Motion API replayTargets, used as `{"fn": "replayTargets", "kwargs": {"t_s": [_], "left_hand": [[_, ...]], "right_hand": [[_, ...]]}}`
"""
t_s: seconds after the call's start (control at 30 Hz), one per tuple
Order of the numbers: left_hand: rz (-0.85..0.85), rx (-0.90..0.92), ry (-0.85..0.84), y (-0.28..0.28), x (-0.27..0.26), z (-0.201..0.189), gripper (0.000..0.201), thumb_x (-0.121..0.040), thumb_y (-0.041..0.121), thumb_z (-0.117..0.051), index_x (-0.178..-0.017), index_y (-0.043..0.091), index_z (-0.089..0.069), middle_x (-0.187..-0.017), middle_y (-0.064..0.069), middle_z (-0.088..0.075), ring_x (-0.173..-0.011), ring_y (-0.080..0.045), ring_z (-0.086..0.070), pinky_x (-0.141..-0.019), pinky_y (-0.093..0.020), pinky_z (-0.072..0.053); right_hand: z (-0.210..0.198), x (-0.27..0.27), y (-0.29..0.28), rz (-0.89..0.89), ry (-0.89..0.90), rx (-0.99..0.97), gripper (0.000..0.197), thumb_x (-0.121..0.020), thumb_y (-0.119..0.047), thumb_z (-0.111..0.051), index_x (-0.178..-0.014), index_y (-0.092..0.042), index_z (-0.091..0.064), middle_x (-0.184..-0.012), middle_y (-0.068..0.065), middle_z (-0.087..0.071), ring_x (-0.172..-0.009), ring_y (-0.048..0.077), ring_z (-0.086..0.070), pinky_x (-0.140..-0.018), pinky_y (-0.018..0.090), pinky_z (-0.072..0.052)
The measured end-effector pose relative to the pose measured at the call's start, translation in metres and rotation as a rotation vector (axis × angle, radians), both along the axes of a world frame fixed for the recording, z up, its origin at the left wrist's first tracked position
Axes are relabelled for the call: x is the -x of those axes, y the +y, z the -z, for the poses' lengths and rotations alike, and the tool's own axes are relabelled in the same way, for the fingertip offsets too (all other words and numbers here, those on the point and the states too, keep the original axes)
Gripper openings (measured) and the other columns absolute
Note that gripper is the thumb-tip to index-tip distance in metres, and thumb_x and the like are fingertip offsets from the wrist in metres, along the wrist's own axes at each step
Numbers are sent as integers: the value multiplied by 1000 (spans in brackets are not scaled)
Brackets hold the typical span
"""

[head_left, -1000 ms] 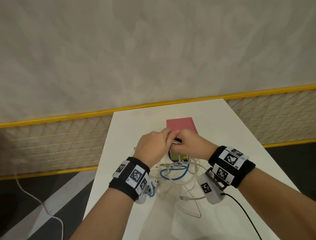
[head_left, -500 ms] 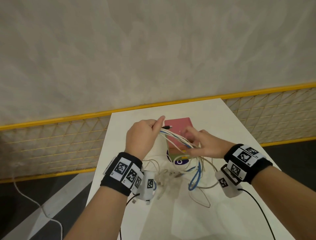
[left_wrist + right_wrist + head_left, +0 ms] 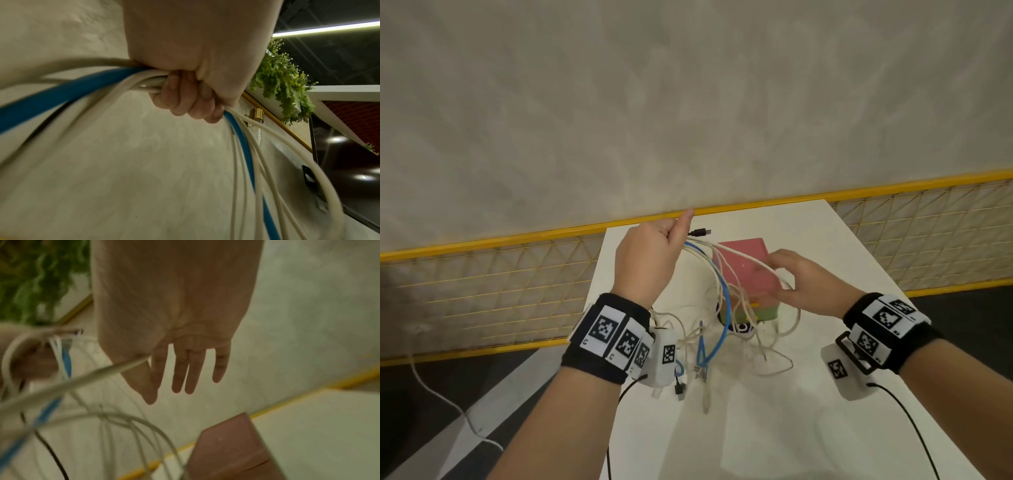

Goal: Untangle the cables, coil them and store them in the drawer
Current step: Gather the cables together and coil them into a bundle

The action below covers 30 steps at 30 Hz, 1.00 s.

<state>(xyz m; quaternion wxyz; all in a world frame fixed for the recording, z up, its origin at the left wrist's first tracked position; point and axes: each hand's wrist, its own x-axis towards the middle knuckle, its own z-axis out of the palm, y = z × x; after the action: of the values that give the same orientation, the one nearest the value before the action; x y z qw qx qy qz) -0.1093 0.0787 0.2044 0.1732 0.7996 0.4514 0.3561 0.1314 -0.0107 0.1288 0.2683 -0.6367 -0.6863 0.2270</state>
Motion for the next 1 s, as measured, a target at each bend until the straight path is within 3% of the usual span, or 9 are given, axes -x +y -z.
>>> {"fn": "replayTargets", "kwargs": {"t_s": [0.13, 0.23, 0.33, 0.47, 0.53, 0.67, 0.8, 0.93, 1.0], "left_hand": [[2, 30, -33, -3, -6, 3, 59, -99, 48, -45, -52, 19, -24, -47, 2, -20, -47, -17, -23, -50, -34, -21], [40, 26, -76, -7, -13, 1, 59, -99, 48, -46, -52, 18, -25, -48, 2, -20, -49, -18, -24, -51, -34, -23], [38, 6, -84, -9, -16, 0, 60, -98, 48, -47, -51, 18, -26, -49, 0, -20, -49, -19, -24, -50, -34, -23], [33, 16, -174, -6, -4, 1, 59, -99, 45, -47, -52, 17, -27, -49, 1, -23, -49, -17, -24, -51, -36, -25], [7, -1, -230, -2, 5, -4, 60, -99, 44, -48, -53, 9, -31, -50, -6, -28, -49, -17, -26, -51, -40, -27], [-29, -51, -244, 3, 14, -14, 63, -99, 43, -47, -57, -3, -38, -57, -26, -38, -52, -22, -31, -53, -47, -33], [-28, -23, -217, 1, 11, -9, 63, -99, 45, -46, -56, 0, -37, -55, -21, -38, -51, -22, -32, -53, -49, -34], [-62, -5, -108, -1, 3, -7, 60, -98, 51, -43, -50, 17, -31, -46, 3, -31, -46, -16, -31, -49, -36, -27], [-37, 15, -21, -6, -5, -4, 58, -97, 56, -40, -52, 19, -36, -45, 3, -34, -49, -18, -37, -50, -34, -30]], "right_hand": [[-11, 33, -1, -65, 419, -50, 40, -84, -27, -70, -122, -24, -57, -119, -13, -62, -114, 5, -58, -99, 27, -43], [-11, 59, 5, -68, 501, -47, 44, -80, -26, -75, -119, -15, -57, -115, 3, -66, -108, 13, -62, -95, 33, -51], [1, 70, 14, -10, 413, -31, 23, -80, -23, -72, -99, -15, -64, -96, 12, -69, -91, 27, -64, -89, 50, -50], [14, 55, 20, 1, -120, 24, 15, -78, -42, -63, -80, -27, -60, -75, -7, -68, -82, 10, -60, -102, 48, -32], [21, 44, 13, -50, -323, 126, 18, -82, -48, -55, -84, -31, -60, -84, -10, -69, -95, 10, -57, -106, 47, -20], [35, 27, -8, -103, -316, 421, 22, -83, -67, -48, -105, -64, -46, -135, -27, -49, -132, 5, -36, -111, 58, 2], [26, 23, -13, -99, -197, 584, 38, -74, -76, -51, -107, -71, -34, -133, -24, -48, -136, 9, -33, -111, 63, 13], [-6, 24, -4, 34, 10, 200, 93, -55, -88, -53, -135, -43, -37, -141, -14, -47, -136, 9, -36, -117, 57, 7], [-24, 39, 3, 32, 189, -42, 96, -59, -76, -65, -141, -42, -29, -140, -16, -45, -136, 2, -34, -120, 47, -11]]}}
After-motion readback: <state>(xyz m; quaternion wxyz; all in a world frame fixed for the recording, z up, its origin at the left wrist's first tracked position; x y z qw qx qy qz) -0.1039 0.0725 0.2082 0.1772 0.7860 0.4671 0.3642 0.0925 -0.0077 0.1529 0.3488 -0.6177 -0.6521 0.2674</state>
